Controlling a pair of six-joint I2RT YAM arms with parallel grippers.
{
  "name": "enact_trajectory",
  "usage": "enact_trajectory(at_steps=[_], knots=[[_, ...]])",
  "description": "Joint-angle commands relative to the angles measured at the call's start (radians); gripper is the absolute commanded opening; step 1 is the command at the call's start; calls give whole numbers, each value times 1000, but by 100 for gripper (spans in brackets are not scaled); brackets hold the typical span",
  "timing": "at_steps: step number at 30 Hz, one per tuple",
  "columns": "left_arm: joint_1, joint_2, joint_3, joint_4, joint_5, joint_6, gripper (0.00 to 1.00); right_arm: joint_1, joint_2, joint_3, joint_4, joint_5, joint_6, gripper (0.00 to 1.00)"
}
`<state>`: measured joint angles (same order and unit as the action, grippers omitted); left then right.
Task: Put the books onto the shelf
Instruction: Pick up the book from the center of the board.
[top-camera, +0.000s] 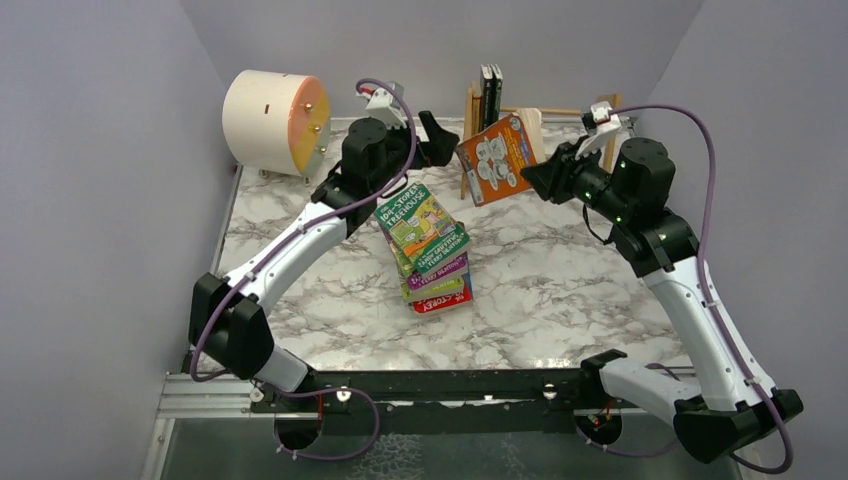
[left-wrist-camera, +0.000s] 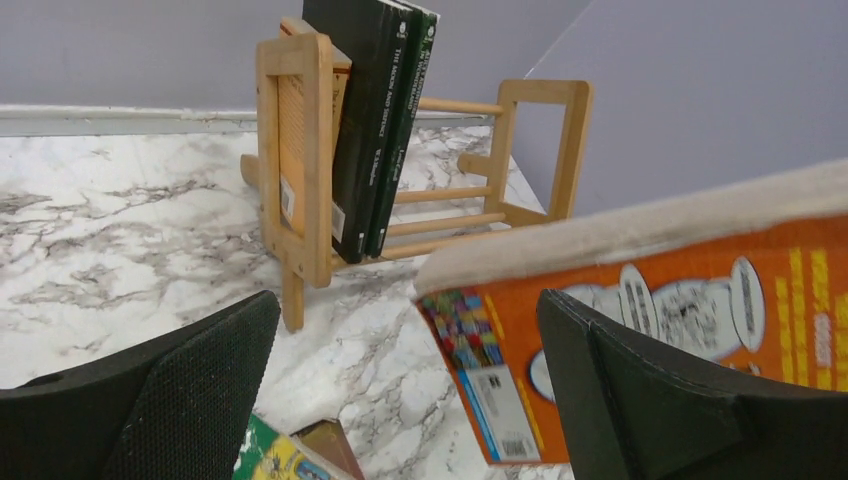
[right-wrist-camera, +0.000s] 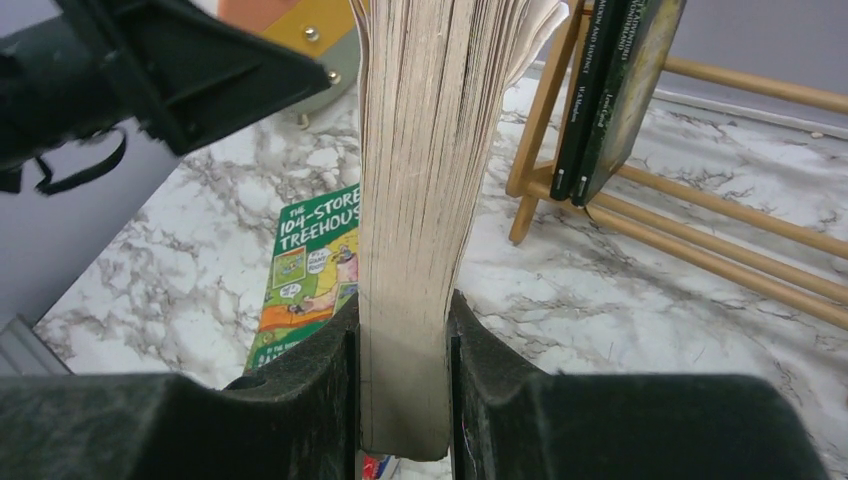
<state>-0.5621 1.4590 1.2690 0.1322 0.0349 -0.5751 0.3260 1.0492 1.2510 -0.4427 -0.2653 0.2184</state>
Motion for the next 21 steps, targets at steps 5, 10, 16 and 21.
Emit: enact_trajectory(at_steps=[5, 10, 16, 21], knots=[[13, 190, 217, -87, -8, 34, 99, -1, -76, -18, 56, -116, -30, 1], [13, 232, 236, -96, -29, 42, 99, -2, -92, -30, 65, -123, -31, 1], [11, 236, 200, -92, 17, 27, 99, -1, -87, -32, 85, -113, -25, 1], [10, 212, 142, -69, 19, 26, 99, -1, -78, -37, 111, -105, -19, 1]])
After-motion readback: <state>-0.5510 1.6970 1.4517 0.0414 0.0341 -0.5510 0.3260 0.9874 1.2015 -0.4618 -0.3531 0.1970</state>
